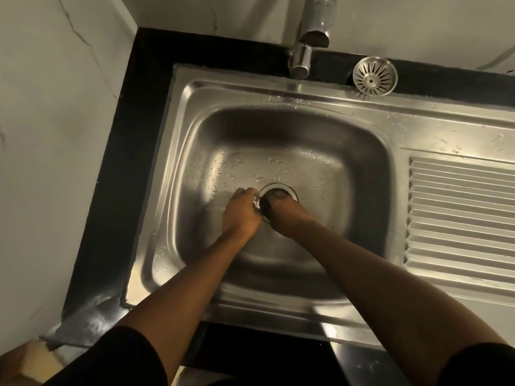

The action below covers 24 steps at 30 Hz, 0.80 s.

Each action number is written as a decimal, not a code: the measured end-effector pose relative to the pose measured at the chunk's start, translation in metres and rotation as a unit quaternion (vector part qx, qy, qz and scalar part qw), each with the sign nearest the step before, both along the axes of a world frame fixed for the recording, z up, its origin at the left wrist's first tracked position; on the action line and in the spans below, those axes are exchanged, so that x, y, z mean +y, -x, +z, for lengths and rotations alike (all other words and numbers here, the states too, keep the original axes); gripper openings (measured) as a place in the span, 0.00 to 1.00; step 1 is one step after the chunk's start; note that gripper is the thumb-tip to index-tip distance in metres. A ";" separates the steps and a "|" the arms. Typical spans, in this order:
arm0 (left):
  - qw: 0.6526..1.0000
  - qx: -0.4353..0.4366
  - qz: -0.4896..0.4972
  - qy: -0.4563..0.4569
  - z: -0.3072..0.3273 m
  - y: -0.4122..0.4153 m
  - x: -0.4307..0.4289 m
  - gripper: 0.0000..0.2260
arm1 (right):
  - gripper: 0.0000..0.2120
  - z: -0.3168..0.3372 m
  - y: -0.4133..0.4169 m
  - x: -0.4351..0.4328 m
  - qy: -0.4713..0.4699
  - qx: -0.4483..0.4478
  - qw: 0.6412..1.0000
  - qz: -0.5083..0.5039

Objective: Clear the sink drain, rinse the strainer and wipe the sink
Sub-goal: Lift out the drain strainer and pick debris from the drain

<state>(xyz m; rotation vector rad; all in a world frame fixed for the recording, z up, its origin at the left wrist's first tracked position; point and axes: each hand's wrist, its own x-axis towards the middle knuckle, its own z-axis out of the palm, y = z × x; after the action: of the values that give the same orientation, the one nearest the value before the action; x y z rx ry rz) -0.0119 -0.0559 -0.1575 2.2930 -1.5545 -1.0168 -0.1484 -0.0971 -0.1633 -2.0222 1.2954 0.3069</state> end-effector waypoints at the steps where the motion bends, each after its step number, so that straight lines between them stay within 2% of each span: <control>1: 1.000 -0.008 -0.011 -0.001 -0.001 0.000 0.001 0.18 | 0.18 0.000 0.000 0.001 -0.004 0.003 1.000 0.001; 9: 0.999 -0.020 -0.008 -0.039 0.010 0.002 0.004 0.10 | 0.22 0.001 0.004 -0.001 -0.030 0.006 0.999 -0.015; 11: 0.999 -0.016 -0.008 -0.049 0.014 0.001 0.002 0.08 | 0.19 0.000 0.003 0.001 -0.024 0.003 0.999 -0.032; 14: 0.998 0.006 -0.005 -0.061 0.021 -0.004 -0.001 0.06 | 0.12 0.002 0.003 0.001 -0.010 -0.010 0.994 -0.110; 16: 0.998 0.022 0.009 -0.055 0.027 -0.009 -0.003 0.05 | 0.11 0.005 0.009 -0.001 -0.011 -0.033 0.984 -0.174; 19: 0.998 0.048 0.034 -0.033 0.039 -0.017 -0.002 0.08 | 0.11 0.014 0.020 -0.002 -0.028 -0.096 0.958 -0.267; 24: 0.995 0.078 0.059 0.003 0.068 -0.024 0.002 0.05 | 0.09 0.037 0.033 0.007 -0.036 -0.169 0.930 -0.324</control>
<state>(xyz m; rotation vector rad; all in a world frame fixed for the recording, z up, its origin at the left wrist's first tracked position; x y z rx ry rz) 0.0126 -0.0535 -0.0898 2.2121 -1.3436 -1.1281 -0.1811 -0.0896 -0.1264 -1.3955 1.5984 -0.2884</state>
